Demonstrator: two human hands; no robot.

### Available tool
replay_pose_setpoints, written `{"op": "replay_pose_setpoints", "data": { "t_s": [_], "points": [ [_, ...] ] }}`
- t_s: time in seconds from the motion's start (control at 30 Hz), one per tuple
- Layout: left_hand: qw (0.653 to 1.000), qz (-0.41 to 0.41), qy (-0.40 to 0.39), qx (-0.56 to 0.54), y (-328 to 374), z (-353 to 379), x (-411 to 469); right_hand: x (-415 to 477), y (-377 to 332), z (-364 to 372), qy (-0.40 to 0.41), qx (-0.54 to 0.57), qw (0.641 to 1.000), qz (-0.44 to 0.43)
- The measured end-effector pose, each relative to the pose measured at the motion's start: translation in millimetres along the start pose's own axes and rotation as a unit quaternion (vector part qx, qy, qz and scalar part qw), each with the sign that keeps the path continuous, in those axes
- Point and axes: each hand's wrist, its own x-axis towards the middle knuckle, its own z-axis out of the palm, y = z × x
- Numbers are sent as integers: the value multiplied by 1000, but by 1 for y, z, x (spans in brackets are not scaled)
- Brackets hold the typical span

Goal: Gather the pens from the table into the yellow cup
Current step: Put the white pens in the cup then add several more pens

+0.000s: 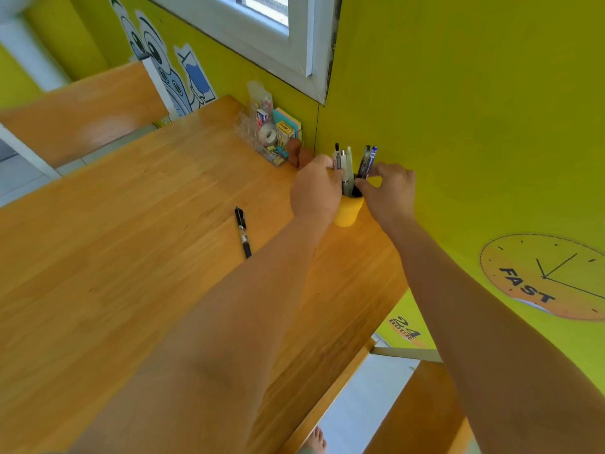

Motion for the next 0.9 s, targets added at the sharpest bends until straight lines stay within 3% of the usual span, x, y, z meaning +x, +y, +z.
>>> {"op": "replay_pose_setpoints", "data": {
  "t_s": [0.13, 0.23, 0.43, 0.57, 0.9],
  "points": [
    [992, 17, -68, 107, -6, 6, 4, -1, -3, 3, -17, -75, 997, -2],
    [984, 1, -121, 133, -12, 8, 2, -5, -5, 3, -50, -63, 997, -13],
    [981, -41, -177, -72, -23, 7, -14, 0, -10, 0, -77, 92, 993, 15],
    [973, -27, -217, -72, -47, 14, -23, 7, -18, 4, -73, 121, 989, 30],
    [985, -38, -154, -64, -44, 34, -22, 15, -27, 22, 19, 42, 999, 21]
  ]
}}
